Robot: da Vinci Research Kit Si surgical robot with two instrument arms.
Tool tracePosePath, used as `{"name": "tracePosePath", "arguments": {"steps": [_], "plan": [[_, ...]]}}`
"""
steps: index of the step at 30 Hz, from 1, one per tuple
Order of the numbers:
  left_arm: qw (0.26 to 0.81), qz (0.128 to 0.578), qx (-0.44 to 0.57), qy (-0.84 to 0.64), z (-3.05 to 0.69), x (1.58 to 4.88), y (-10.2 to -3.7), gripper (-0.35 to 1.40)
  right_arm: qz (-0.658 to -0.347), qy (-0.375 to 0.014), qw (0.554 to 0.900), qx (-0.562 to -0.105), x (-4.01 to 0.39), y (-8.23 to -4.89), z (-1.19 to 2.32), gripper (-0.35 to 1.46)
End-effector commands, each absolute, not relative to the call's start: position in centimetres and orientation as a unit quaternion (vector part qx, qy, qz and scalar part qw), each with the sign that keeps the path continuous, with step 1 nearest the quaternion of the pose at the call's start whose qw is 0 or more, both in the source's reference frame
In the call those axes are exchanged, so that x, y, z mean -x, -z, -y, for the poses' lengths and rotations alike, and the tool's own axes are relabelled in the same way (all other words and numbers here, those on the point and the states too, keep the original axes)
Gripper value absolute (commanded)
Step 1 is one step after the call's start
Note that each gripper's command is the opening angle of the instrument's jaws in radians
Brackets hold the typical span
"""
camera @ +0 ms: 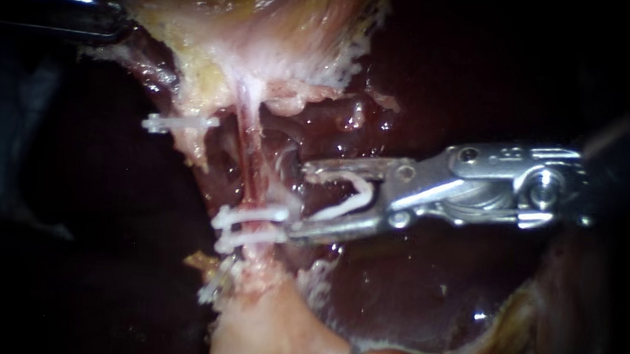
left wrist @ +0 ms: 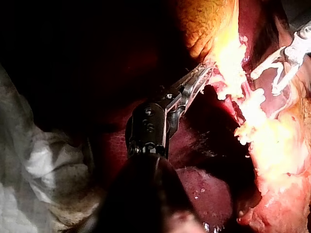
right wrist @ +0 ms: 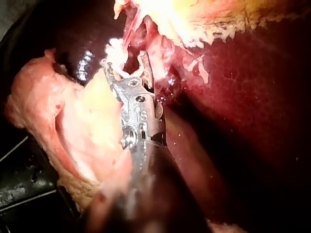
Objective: Clipping third clip right tube
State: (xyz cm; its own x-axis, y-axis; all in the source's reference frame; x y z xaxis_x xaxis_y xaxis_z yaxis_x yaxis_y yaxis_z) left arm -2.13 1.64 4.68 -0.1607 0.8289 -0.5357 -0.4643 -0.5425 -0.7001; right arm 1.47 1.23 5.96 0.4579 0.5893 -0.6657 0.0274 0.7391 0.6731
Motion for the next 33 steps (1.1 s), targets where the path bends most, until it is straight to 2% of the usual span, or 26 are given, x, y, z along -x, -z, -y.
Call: {"name": "tracePosePath", "arguments": {"steps": [1,6,10,20,33], "plan": [[0.438,0.191,0.477,-0.738,-1.64,2.14,-4.68,-0.35,-0.49,-0.176,0.793,-0.317,-1.53,-6.0,-1.24,0.48],[0.438,0.191,0.477,-0.738,-1.64,2.14,-4.68,-0.35,-0.497,-0.179,0.788,-0.318,-1.76,-6.11,-1.29,0.48],[0.438,0.191,0.477,-0.738,-1.64,2.14,-4.69,-0.35,-0.511,-0.19,0.77,-0.333,-1.9,-6.17,-1.35,0.48],[0.439,0.189,0.477,-0.738,-1.64,2.15,-4.69,-0.35,-0.565,-0.211,0.684,-0.41,-2.08,-6.22,-1.45,0.46],[0.439,0.188,0.477,-0.738,-1.64,2.16,-4.72,-0.35,-0.604,-0.228,0.616,-0.452,-2.1,-6.05,-1.56,0.46]]}}
